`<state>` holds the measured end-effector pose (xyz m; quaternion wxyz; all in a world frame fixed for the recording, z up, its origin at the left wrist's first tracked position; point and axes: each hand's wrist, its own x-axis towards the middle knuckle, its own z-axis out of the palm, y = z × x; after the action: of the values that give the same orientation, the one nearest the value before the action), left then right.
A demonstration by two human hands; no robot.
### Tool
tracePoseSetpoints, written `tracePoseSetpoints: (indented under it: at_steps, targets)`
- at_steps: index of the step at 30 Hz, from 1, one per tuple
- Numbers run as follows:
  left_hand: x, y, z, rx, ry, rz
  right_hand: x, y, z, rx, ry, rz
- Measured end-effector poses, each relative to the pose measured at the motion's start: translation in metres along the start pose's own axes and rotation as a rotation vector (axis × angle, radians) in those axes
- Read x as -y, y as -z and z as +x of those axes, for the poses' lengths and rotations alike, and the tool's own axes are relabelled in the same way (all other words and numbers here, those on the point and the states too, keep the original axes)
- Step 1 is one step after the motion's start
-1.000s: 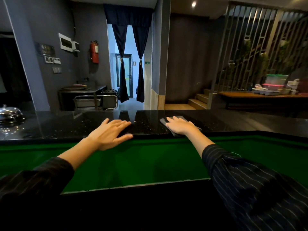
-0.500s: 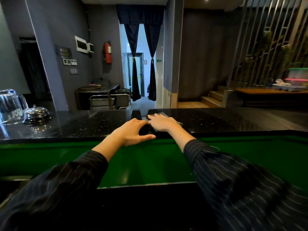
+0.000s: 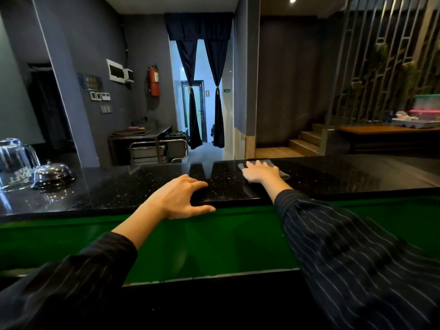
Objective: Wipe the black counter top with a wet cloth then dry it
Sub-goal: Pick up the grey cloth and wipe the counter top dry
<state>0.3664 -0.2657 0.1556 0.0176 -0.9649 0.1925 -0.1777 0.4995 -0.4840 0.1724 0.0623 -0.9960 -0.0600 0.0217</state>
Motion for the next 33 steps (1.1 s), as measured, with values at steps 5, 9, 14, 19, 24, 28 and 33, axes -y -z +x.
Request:
tracePoseSetpoints:
  at_steps: [5,9,14,19,24,28,33]
  targets:
    - [-0.006,0.005,-0.006,-0.016,0.017,0.043,0.054,-0.014,-0.025,-0.044,0.227,-0.006]
    - [-0.009,0.007,-0.009,-0.007,0.018,0.039,0.057,-0.018,-0.05,0.001,0.443,-0.051]
    - [-0.007,0.005,-0.008,0.012,0.049,0.06,-0.005,-0.001,-0.035,0.056,0.437,0.02]
    - [-0.01,0.006,-0.011,0.062,0.026,0.056,-0.047,0.007,0.013,0.068,0.134,0.025]
    - [-0.009,0.003,-0.009,0.087,0.009,0.106,-0.026,0.008,0.063,0.099,0.036,-0.008]
    - [-0.005,-0.002,-0.007,0.069,-0.01,0.116,0.014,0.007,0.101,0.17,0.047,-0.029]
    - [-0.002,-0.002,-0.004,0.068,-0.003,0.124,0.105,-0.01,0.093,0.185,0.286,-0.046]
